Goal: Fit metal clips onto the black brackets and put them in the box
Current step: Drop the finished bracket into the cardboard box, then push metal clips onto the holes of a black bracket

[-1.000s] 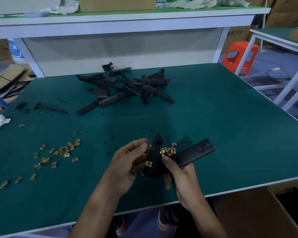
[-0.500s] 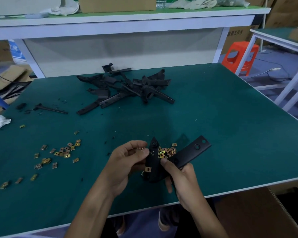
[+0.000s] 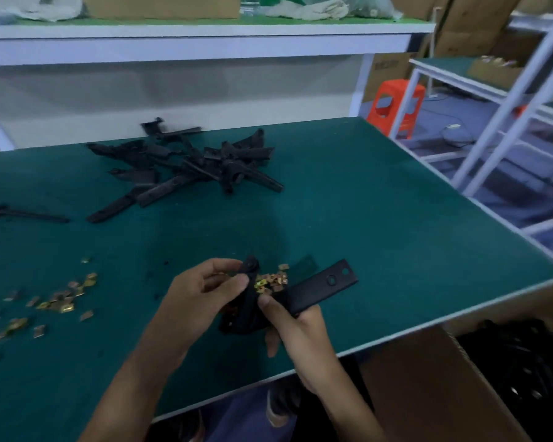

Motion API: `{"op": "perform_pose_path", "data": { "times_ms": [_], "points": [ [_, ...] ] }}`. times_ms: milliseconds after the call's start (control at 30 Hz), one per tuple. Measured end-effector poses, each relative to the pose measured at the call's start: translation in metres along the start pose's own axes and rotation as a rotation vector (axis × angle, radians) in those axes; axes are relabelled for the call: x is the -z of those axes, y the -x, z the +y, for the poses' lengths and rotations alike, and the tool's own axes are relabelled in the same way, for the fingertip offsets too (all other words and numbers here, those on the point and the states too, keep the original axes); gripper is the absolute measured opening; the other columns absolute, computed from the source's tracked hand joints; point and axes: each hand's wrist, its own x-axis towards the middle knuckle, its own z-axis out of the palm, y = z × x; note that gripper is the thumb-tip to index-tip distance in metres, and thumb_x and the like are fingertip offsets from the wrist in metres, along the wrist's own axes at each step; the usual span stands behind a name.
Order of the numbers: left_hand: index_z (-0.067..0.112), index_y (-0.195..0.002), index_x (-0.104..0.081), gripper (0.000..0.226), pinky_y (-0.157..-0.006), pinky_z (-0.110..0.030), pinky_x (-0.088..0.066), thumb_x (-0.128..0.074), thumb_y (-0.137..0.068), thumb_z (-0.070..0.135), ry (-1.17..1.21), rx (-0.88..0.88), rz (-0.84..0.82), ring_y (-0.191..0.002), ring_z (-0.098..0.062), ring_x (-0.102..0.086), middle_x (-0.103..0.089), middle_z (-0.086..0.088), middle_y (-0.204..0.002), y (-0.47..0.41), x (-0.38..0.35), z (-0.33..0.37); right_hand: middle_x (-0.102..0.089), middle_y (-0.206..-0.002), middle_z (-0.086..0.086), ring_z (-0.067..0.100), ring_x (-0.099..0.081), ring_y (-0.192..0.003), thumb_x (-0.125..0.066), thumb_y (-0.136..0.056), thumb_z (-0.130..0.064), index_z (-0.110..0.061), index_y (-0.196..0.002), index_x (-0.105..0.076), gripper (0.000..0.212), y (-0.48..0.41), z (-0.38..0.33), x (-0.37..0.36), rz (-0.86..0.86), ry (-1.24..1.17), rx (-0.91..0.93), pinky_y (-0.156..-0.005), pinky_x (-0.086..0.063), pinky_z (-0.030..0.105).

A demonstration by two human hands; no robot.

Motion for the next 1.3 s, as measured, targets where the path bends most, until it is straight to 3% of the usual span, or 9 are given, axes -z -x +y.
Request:
{"op": "perform_pose_path", "data": {
  "times_ms": [100,200,367,500,600,800,1000,1133,1300],
  "points": [
    [0.038,-0.097,-0.076,0.013,-0.081,-0.032,-0.053,-0.070,-0.089,0.029,-0.076,-0.041,-0.022,-0.085,-0.010,-0.074,-0.078,0.003,-0.093,0.001,-0.017,-0.005,-0.057,-0.054,0.003,0.015,-0.055,-0.045,-0.072,-0.086,-0.039,-0.027,-0.071,-0.071,0.019,0.024,-0.011,0.019,0.014,-0.049,-0.046,-0.045,-0.047,0.029],
    [0.034,-0.101,-0.076,0.017,-0.077,-0.033,-0.059,-0.064,-0.088,0.036,-0.067,-0.064,-0.063,-0.084,-0.008,-0.074,-0.078,0.004,-0.093,0.006,-0.035,-0.009,-0.061,-0.060,0.005,0.013,-0.058,-0.047,-0.074,-0.085,-0.035,-0.015,-0.096,-0.067,0.024,0.053,-0.016,0.054,0.148,-0.174,-0.087,-0.046,-0.049,0.025],
    [0.009,-0.114,-0.070,0.027,-0.067,-0.014,-0.058,-0.047,-0.100,0.006,-0.089,0.046,-0.253,-0.074,-0.012,-0.073,-0.073,-0.020,-0.102,-0.005,-0.032,-0.020,-0.059,-0.073,0.013,0.025,-0.052,-0.060,-0.085,-0.082,-0.036,-0.003,-0.102,-0.064,0.044,0.102,-0.019,0.141,0.592,-0.455,-0.110,-0.056,-0.042,0.037],
    [0.009,-0.106,-0.064,0.029,-0.053,-0.011,-0.052,-0.036,-0.104,-0.002,-0.063,0.123,-0.259,-0.056,-0.004,-0.067,-0.075,0.000,-0.069,-0.006,-0.034,-0.023,-0.064,-0.082,0.007,0.018,-0.052,-0.058,-0.065,-0.095,-0.042,-0.011,-0.112,-0.067,0.036,0.120,-0.023,0.199,1.007,-0.522,-0.051,-0.057,-0.039,0.034],
    [0.015,-0.095,-0.059,0.037,-0.046,-0.012,-0.049,-0.028,-0.105,-0.004,-0.010,0.206,-0.187,-0.046,-0.004,-0.063,-0.071,0.001,-0.057,0.000,-0.031,-0.014,-0.066,-0.091,0.007,0.017,-0.054,-0.061,-0.053,-0.104,-0.041,-0.012,-0.124,-0.061,0.037,0.119,-0.028,0.213,1.113,-0.506,-0.055,-0.060,-0.041,0.033],
    [0.034,-0.101,-0.068,0.016,-0.074,-0.024,-0.049,-0.056,-0.100,0.024,-0.294,-0.002,0.307,-0.081,-0.007,-0.066,-0.072,0.013,-0.078,0.040,0.005,-0.041,-0.059,-0.072,0.007,0.013,-0.053,-0.051,-0.057,-0.104,-0.026,-0.007,-0.112,-0.064,0.021,0.074,-0.047,0.164,0.900,-0.386,-0.083,-0.047,-0.044,0.025],
    [0.047,-0.085,-0.067,0.025,-0.065,0.006,-0.036,-0.069,-0.091,0.022,-0.420,0.023,0.619,-0.075,0.011,-0.061,-0.067,0.028,-0.070,0.047,0.027,-0.062,-0.070,-0.077,0.008,0.008,-0.062,-0.057,-0.065,-0.098,-0.014,-0.019,-0.095,-0.075,0.012,-0.036,-0.066,0.093,0.368,0.225,-0.002,-0.049,-0.051,0.021],
    [0.041,-0.079,-0.070,0.025,-0.064,0.004,-0.037,-0.073,-0.088,0.019,-0.364,0.074,0.656,-0.073,0.003,-0.063,-0.067,0.015,-0.062,0.043,0.028,-0.060,-0.073,-0.093,-0.003,0.010,-0.068,-0.091,-0.069,-0.093,-0.027,-0.029,-0.103,-0.074,0.011,-0.151,-0.058,0.038,0.061,0.627,0.059,-0.081,-0.057,0.033],
    [0.040,-0.071,-0.072,0.028,-0.069,-0.012,-0.046,-0.075,-0.085,0.016,-0.345,0.077,0.707,-0.070,-0.007,-0.063,-0.061,0.005,-0.052,0.039,0.032,-0.063,-0.053,-0.148,0.012,0.033,-0.049,-0.136,-0.063,-0.097,-0.028,-0.012,-0.150,-0.043,0.058,-0.279,-0.032,-0.006,0.009,1.080,0.025,-0.109,-0.040,0.038]
  ]
}}
